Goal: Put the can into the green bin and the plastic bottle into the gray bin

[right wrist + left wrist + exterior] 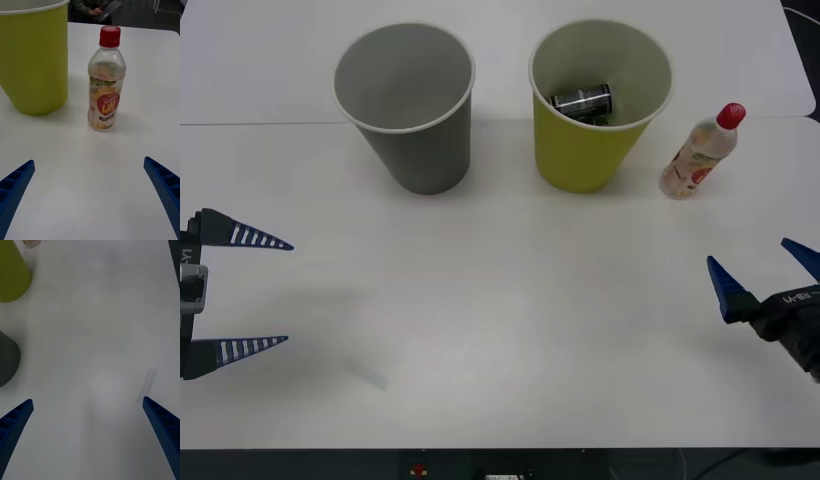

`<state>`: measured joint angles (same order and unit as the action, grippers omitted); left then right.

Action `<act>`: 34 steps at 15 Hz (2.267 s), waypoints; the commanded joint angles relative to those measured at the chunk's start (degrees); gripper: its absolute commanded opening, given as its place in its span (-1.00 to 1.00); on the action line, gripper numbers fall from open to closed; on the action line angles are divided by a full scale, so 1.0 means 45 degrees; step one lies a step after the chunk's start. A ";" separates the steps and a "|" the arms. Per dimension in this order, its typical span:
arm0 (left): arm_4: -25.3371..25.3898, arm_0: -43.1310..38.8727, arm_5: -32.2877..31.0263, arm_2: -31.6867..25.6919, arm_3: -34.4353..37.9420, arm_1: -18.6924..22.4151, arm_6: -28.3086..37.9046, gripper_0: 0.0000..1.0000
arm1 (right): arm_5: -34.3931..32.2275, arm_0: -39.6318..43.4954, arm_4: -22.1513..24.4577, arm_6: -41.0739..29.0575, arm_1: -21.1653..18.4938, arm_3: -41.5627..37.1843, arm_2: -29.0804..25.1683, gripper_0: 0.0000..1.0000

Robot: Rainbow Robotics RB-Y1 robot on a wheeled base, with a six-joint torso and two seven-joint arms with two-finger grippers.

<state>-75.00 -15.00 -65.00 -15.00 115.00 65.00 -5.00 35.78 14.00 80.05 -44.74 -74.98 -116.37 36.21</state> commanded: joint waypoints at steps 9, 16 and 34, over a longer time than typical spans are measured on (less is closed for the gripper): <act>0.0000 0.0001 0.0001 0.0000 0.0001 0.0000 0.0000 1.00 | 0.1600 -0.4321 0.1626 -0.2342 0.2853 0.4766 0.3222 1.00; 0.0000 0.0001 0.0001 0.0000 0.0001 0.0000 0.0000 1.00 | 0.1619 -0.5786 0.1938 -0.2342 0.4318 0.6836 0.3554 1.00; 0.0000 0.0001 0.0001 0.0000 0.0001 0.0000 0.0000 1.00 | 0.1346 -0.9341 0.1548 -0.2206 0.7463 1.2012 0.3574 1.00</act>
<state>-75.00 -15.00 -65.00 -15.00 115.00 65.00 -5.00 42.26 -27.30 87.35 -54.70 -41.83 -63.12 52.37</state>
